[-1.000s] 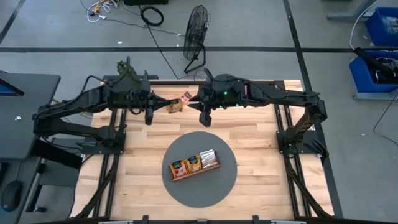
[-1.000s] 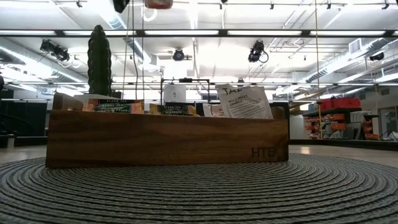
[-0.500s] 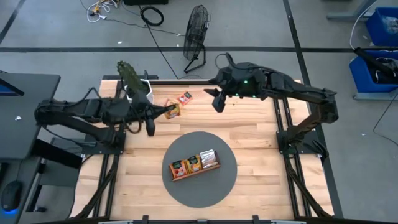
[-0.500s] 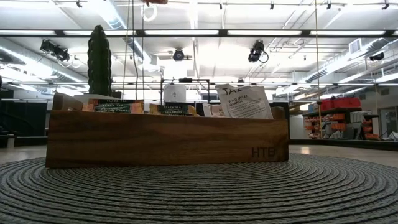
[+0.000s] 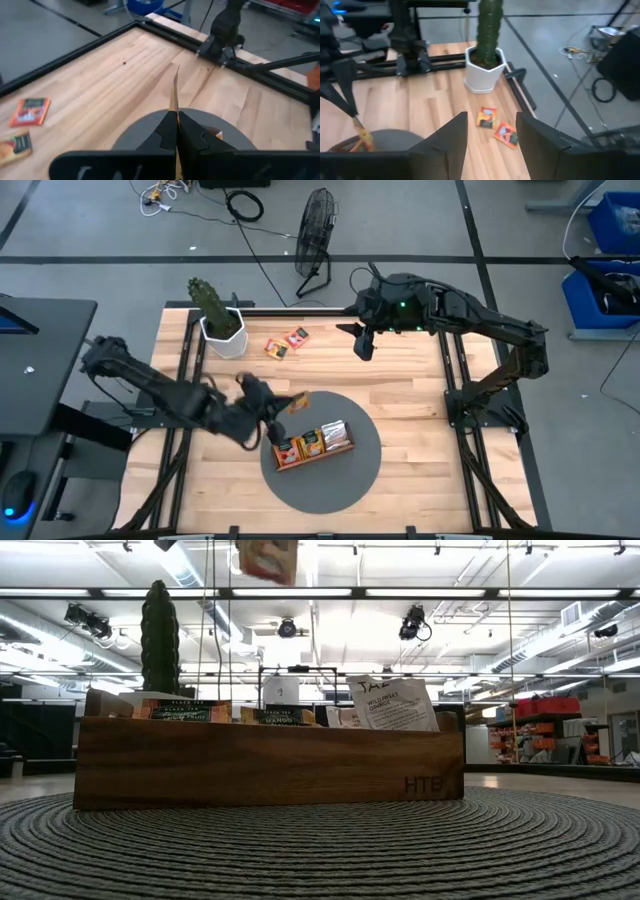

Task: Pick & Place Tea
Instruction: Put the bottom yellow tea bag into the middle section of the wooden organizer

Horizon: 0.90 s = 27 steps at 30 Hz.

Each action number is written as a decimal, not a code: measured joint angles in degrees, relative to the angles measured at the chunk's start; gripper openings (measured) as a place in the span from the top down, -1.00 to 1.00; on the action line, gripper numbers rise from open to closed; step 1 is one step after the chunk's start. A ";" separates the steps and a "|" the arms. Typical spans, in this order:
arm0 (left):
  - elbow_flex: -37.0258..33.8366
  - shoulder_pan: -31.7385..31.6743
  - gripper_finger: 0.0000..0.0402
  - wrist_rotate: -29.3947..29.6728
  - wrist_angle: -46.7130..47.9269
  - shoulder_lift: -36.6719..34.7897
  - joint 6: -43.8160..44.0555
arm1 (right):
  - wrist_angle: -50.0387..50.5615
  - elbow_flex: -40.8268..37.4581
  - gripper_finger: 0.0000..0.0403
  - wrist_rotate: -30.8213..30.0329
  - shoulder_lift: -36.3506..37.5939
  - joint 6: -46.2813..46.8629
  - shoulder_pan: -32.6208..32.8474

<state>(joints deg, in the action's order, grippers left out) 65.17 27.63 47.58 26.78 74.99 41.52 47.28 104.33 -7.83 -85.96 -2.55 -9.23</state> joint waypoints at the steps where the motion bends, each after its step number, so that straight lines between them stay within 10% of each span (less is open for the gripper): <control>1: 0.00 1.01 1.00 1.33 -0.30 1.31 1.56 | 0.24 0.00 0.14 0.68 0.09 -0.43 0.02; 27: 0.00 6.56 0.99 0.70 -10.66 28.90 12.11 | 7.38 0.00 0.14 2.96 1.26 -2.25 0.07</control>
<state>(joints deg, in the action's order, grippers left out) 65.17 34.18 48.28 16.12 103.89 53.64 54.66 104.33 -4.86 -84.71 -4.80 -9.17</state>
